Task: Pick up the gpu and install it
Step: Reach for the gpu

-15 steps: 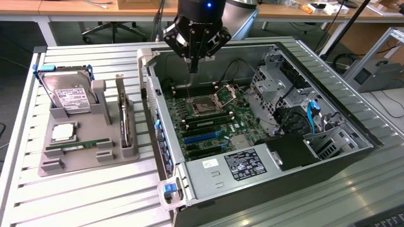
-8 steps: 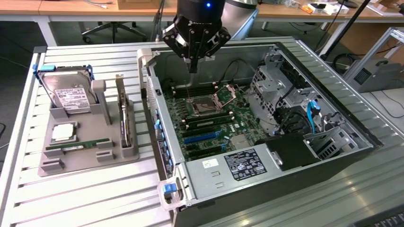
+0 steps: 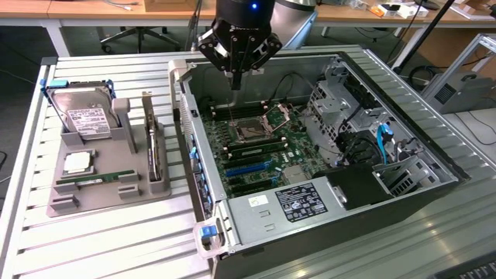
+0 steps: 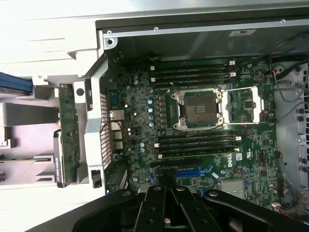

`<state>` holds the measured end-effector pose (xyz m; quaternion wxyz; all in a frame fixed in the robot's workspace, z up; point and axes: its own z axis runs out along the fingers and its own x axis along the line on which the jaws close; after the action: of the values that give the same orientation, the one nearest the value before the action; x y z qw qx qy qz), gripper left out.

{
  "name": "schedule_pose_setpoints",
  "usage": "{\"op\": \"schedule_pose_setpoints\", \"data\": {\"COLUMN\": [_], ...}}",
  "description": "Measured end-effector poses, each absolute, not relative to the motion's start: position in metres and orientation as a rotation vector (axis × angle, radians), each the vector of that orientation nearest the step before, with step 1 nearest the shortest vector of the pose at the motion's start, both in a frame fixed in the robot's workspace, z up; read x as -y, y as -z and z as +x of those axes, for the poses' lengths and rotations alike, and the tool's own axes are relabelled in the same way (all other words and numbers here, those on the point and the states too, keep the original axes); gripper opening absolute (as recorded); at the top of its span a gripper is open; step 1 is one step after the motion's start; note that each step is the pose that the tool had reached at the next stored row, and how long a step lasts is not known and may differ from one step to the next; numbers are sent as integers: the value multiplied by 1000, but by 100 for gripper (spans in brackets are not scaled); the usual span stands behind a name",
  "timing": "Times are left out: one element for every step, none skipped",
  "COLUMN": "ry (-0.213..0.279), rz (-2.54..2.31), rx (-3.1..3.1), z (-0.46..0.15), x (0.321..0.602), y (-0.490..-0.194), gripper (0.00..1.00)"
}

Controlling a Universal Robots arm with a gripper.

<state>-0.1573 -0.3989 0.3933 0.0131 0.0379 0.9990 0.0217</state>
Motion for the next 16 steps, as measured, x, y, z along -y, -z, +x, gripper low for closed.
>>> {"op": "schedule_pose_setpoints", "data": {"ry": [-68,-68,-68,-68,-68,-68,-68,-68,-68,-68,-68,-68,-68,-68,-68,-68], "rz": [118,118,118,118,118,118,118,118,118,118,118,118,118,118,118,118], "rx": [-3112,-3113,-3113,-3112,-3112,-3112,-3113,-3113,-3112,-3112,-3113,-3112,-3112,-3112,-3112,-3112], "z": [-158,-158,-158,-158,-159,-159,-159,-159,-159,-160,-160,-160,-160,-160,-161,-161], "x": [399,399,399,399,399,399,399,399,399,399,399,399,399,399,399,399], "y": [-393,-393,-393,-393,-393,-393,-393,-393,-393,-393,-393,-393,-393,-393,-393,-393], "gripper": [11,11,11,11,11,11,11,11,11,11,11,11,11,11,11,11]}}
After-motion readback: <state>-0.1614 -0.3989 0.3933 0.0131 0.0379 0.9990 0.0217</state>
